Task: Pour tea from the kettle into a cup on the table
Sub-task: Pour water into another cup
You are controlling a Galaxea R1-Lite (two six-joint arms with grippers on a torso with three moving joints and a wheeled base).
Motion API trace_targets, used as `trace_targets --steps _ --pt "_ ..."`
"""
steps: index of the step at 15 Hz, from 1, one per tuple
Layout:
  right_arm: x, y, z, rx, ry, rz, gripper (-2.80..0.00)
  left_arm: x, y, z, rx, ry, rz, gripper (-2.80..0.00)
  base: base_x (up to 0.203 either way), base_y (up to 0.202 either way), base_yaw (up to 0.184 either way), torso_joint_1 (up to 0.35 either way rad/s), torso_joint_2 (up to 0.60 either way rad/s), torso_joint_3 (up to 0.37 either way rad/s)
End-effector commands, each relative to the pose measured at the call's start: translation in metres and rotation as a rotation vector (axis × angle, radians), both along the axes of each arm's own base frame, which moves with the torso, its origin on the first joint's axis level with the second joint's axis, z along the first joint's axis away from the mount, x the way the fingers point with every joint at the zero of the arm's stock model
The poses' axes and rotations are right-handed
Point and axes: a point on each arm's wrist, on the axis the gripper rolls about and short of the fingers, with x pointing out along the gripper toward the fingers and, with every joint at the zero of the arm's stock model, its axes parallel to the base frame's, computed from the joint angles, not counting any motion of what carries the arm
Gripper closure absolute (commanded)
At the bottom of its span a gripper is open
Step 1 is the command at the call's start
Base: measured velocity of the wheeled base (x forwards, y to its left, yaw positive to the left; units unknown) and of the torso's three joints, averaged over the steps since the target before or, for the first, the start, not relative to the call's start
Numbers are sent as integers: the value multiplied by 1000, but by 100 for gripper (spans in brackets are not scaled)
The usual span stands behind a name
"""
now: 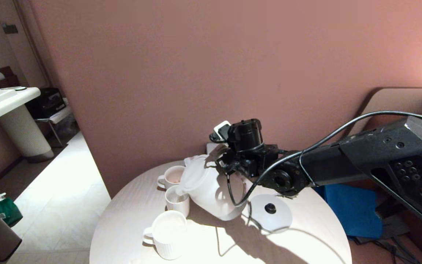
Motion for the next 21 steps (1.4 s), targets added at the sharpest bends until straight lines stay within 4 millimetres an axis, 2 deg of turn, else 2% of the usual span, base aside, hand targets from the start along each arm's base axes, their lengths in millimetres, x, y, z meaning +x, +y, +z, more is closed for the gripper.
trace_targets --steps 1,10,21 --pt "7 1 -7 -3 2 -11 0 0 0 0 0 0 0 0 0 0 0 0 0 0" --pt "15 3 -5 -4 -15 -19 0 0 0 0 0 0 0 0 0 0 0 0 0 0" --pt "16 5 -4 -58 -31 4 0 0 0 0 0 0 0 0 0 0 0 0 0 0"
